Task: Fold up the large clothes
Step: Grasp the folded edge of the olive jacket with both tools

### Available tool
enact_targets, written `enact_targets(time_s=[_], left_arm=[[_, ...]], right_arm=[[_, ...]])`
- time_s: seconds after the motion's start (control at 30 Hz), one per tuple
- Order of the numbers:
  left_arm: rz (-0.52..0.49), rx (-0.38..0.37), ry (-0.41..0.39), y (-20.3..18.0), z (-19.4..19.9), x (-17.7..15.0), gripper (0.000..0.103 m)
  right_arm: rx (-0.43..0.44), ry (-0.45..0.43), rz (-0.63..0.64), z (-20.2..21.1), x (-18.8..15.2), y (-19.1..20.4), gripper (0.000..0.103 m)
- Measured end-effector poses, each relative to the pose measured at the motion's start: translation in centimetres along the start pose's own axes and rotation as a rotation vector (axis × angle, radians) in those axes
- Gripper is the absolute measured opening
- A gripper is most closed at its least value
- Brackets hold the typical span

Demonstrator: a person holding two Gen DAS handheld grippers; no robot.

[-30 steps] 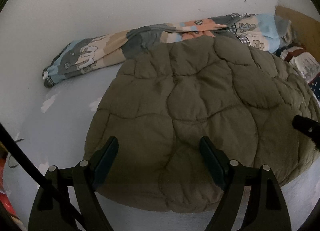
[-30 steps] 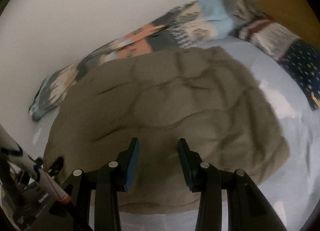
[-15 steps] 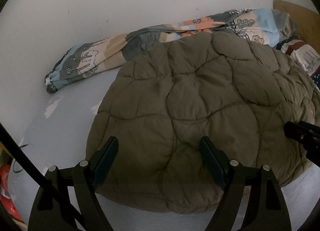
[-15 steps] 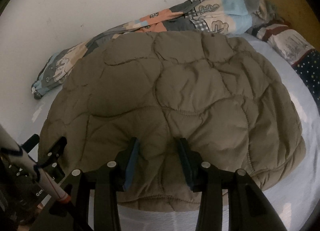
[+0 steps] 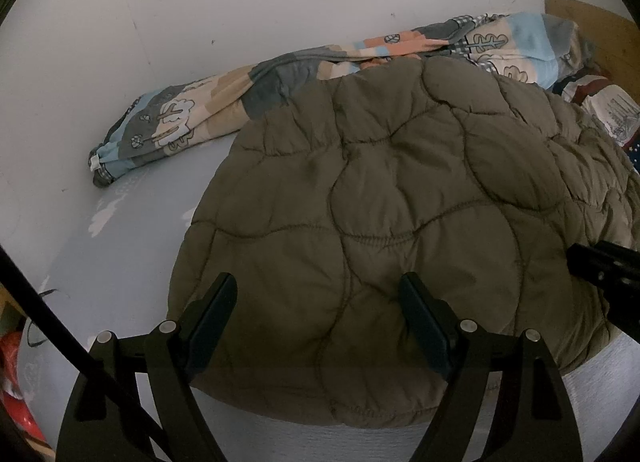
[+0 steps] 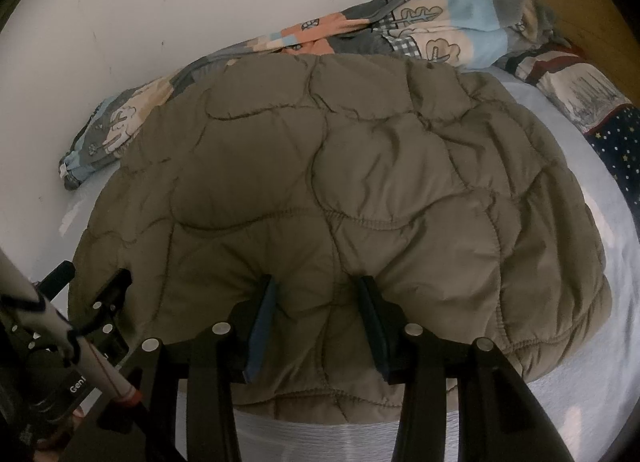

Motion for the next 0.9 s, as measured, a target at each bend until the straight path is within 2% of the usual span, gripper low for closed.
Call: enact_targets(time_s=[0.63,0.77,0.9], left_arm=[[-0.009,-0.004,0.014,0.1,-0.2,-0.1,0.082],[0.076,-0.062,0.051,1.4,0.1,0.5,0.082],[0.189,-0.063,0.053,3.9,0.4,1.1,0.082]], right_arm=[[-0.006,0.013,0.018,-0.4,-0.2,0.1,0.048],[0.027,0.011,-0.018,0.4,0.2,-0.3,0.048],[0.047,-0.029,-0.114,1.8,0.9,-2.5,0.048]])
Point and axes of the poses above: each gripper's, at about its wrist camera, not at the fingertips, and z roughly against the way its jaws point, y to its left, x to its top, the point moved 8 cm from there along -z, roughly the way its jaws point, and after that the axes turned 9 degrees about z, right-handed, at the moved point
